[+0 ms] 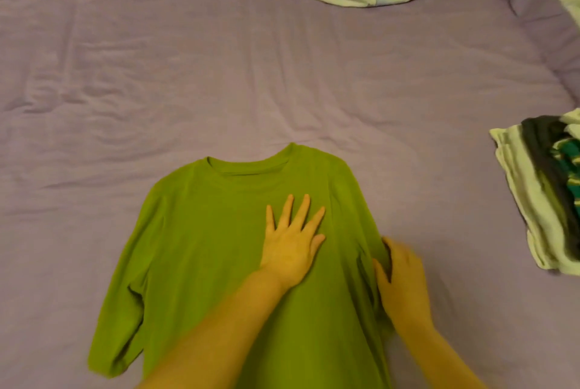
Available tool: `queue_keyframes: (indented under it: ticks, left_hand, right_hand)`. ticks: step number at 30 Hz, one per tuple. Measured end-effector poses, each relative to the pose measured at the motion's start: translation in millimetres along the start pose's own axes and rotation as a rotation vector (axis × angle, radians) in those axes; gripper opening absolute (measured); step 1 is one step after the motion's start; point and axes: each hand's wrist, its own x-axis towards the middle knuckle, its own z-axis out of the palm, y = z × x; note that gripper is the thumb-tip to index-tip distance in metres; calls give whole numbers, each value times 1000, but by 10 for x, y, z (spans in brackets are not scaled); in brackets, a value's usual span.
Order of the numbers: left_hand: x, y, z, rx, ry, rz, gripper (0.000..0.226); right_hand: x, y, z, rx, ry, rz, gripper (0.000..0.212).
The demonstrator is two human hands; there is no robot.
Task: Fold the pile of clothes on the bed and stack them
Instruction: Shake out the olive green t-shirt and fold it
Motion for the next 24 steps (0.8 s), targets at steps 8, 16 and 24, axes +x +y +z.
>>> queue_keyframes:
  ticks: [8, 16, 24]
  left_hand:
    - [656, 94, -1, 152, -59, -24, 65]
    - [1055, 64, -208, 153, -81, -87, 66]
    - [1195, 148, -242, 160, -176, -166, 73]
  right_hand:
    - [307, 277, -363, 288, -11, 94, 7]
    - [891, 718, -840, 463, 29, 255, 33]
    - [879, 938, -1006, 588, 121, 217, 19]
